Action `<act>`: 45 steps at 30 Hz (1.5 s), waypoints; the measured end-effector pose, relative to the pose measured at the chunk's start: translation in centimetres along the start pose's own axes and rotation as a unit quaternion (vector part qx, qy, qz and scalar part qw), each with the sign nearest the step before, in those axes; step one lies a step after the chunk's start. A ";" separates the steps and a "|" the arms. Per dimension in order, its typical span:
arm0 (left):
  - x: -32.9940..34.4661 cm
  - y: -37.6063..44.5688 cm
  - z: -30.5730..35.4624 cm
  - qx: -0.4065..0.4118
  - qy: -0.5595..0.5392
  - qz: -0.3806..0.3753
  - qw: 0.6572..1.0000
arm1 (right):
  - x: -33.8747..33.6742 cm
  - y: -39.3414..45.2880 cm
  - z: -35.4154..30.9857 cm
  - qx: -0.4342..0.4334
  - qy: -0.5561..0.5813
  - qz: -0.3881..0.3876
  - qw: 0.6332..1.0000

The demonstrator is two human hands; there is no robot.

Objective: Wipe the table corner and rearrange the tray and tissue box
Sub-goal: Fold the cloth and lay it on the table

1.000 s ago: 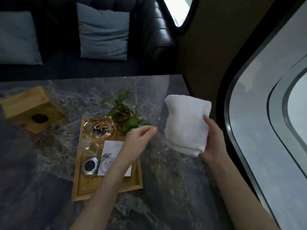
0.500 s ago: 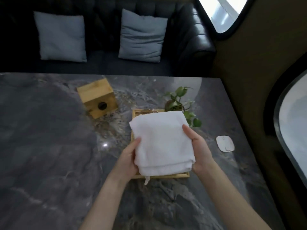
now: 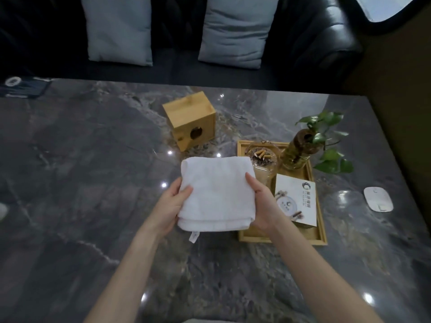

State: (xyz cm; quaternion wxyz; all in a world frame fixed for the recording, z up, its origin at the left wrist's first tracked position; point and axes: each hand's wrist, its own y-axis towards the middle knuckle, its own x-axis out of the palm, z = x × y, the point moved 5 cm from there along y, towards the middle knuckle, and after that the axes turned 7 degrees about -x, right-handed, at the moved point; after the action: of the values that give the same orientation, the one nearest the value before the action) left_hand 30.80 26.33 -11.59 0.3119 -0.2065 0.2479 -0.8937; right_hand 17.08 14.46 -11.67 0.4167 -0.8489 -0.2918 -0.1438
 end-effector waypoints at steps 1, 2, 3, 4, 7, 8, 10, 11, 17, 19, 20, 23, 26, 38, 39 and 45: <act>-0.7 0.4 0.0 0.005 0.012 0.011 1.000 | 0.3 0.6 0.5 -0.001 -0.023 0.011 1.000; -1.3 0.9 0.0 0.008 0.025 0.020 0.999 | 0.5 1.3 1.0 -0.004 -0.056 0.019 0.998; -1.9 1.4 -0.1 0.011 0.039 0.028 0.999 | 0.8 1.9 1.4 -0.016 -0.102 0.023 0.994; -2.3 1.8 -0.2 0.013 0.053 0.035 0.998 | 0.9 2.4 1.6 -0.039 -0.161 0.026 0.986; -3.4 3.1 -0.7 0.018 0.102 0.061 0.993 | 1.0 3.7 1.9 -0.114 -0.307 0.036 0.944; -3.6 3.5 -1.0 0.018 0.119 0.068 0.990 | 1.0 4.1 2.1 -0.127 -0.332 0.035 0.934; -3.9 4.1 -1.6 0.016 0.142 0.081 0.986 | 1.1 4.7 2.5 -0.141 -0.369 0.031 0.918; -4.1 4.4 -2.0 0.016 0.151 0.091 0.984 | 1.2 4.9 2.7 -0.143 -0.387 0.028 0.910; -5.1 5.0 -3.5 0.024 0.168 0.156 0.973 | 1.0 6.0 3.4 -0.158 -0.471 0.049 0.866; -5.4 5.0 -3.9 0.018 0.171 0.176 0.969 | 0.4 6.2 3.7 -0.154 -0.497 0.073 0.851; -5.5 4.9 -4.1 0.014 0.171 0.190 0.967 | 0.1 6.1 3.8 -0.152 -0.509 0.084 0.843; -5.4 4.1 -3.9 0.021 0.252 0.264 0.931 | 0.1 5.4 4.3 -0.138 -0.536 0.110 0.825; -3.8 3.0 -3.5 0.129 0.431 0.268 0.852 | 0.9 4.4 5.1 -0.150 -0.601 0.137 0.773; -2.3 4.1 -7.2 0.050 0.668 0.179 0.720 | 0.7 4.7 10.0 -0.169 -0.819 0.071 0.544; -2.2 4.1 -7.1 0.048 0.670 0.176 0.720 | 0.8 4.6 9.7 -0.166 -0.824 0.065 0.537; -1.0 3.3 -4.7 0.017 0.657 0.169 0.735 | 2.5 2.5 4.9 -0.189 -0.748 -0.001 0.636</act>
State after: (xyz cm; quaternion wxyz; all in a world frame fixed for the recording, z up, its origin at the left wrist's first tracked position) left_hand 30.57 26.14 -17.39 0.2213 0.4822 0.4071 -0.7435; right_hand 20.56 18.07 -15.03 -0.1134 -0.7263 -0.4708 0.4878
